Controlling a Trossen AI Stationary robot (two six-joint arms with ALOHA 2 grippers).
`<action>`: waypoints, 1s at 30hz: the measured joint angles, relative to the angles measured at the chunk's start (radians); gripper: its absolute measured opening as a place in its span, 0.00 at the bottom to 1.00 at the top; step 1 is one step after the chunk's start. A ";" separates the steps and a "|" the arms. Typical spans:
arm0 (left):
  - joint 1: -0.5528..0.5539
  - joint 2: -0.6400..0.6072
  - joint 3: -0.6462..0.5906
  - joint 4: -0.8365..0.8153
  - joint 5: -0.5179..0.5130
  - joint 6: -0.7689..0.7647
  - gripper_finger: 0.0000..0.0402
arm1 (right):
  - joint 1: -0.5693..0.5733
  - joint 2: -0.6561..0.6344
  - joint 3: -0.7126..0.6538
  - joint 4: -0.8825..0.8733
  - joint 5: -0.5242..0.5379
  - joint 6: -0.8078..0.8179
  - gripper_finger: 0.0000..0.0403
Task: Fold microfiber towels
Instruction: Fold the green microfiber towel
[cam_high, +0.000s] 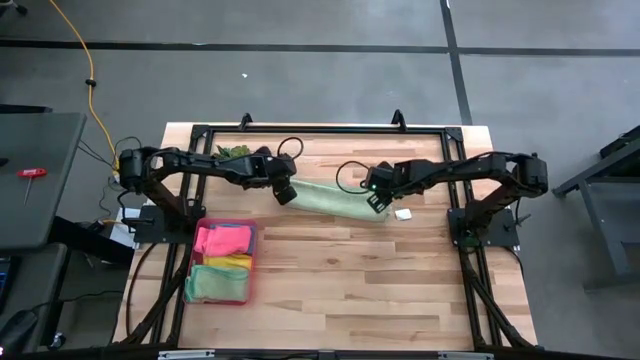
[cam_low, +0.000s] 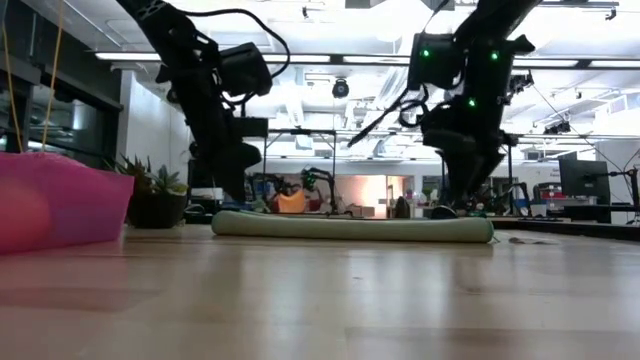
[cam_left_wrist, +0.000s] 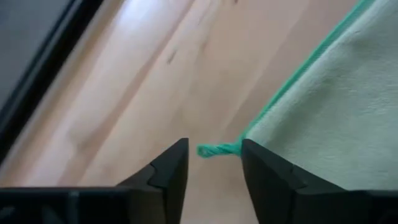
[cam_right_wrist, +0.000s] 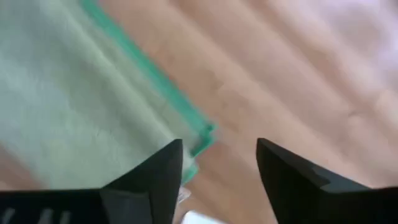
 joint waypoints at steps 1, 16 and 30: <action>0.006 -0.002 0.011 -0.016 0.000 0.019 0.36 | -0.005 -0.006 0.012 -0.010 0.016 -0.018 0.50; 0.084 -0.165 -0.018 0.078 0.548 0.169 0.44 | 0.054 -0.425 -0.219 0.103 -0.151 -0.019 0.53; 0.085 -0.068 -0.205 0.274 0.389 0.127 0.27 | 0.131 -0.544 -0.495 0.583 -0.231 0.259 0.51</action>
